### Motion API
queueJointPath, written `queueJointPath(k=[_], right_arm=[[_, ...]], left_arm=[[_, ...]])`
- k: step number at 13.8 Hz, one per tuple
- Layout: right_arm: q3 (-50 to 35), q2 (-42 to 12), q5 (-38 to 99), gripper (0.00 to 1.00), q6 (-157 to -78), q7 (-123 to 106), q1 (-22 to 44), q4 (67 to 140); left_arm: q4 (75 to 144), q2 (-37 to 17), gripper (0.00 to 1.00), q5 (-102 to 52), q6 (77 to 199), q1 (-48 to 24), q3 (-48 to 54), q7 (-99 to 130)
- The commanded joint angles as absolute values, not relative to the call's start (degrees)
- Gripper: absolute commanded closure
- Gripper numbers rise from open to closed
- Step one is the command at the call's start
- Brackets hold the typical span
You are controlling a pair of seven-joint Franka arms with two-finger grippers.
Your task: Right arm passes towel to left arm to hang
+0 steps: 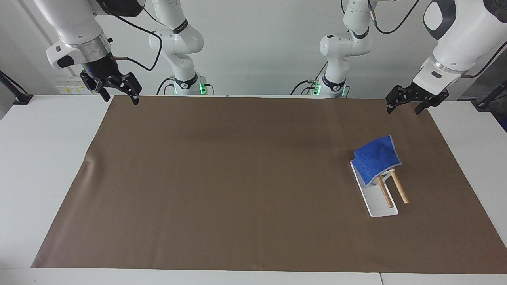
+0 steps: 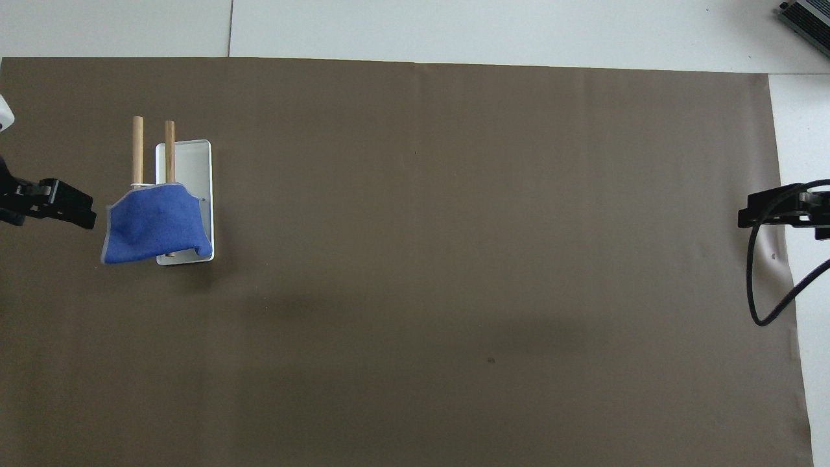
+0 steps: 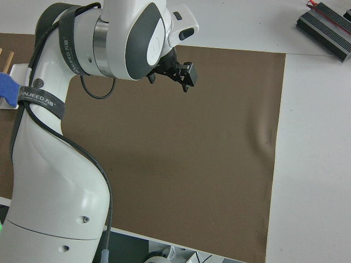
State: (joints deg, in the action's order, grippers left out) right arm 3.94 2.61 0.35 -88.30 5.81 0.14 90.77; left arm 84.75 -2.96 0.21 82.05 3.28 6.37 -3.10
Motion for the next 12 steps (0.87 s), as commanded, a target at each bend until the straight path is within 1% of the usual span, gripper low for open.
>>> queueJointPath(k=[1, 3, 12], right_arm=[[3.9, 4.1, 1.1, 0.00, -89.0, 4.7, -0.1, 92.5], [3.9, 4.1, 1.1, 0.00, -89.0, 4.7, -0.1, 92.5], [3.9, 4.1, 1.1, 0.00, -89.0, 4.7, -0.1, 92.5]], left_arm=[[84.3, -0.4, 0.00, -0.5, 81.3, 3.3, 6.2, -2.5], [84.7, 0.4, 0.00, -0.4, 81.3, 3.3, 6.3, -2.5], [85.0, 0.4, 0.00, -0.4, 83.0, 3.3, 6.5, -2.4]])
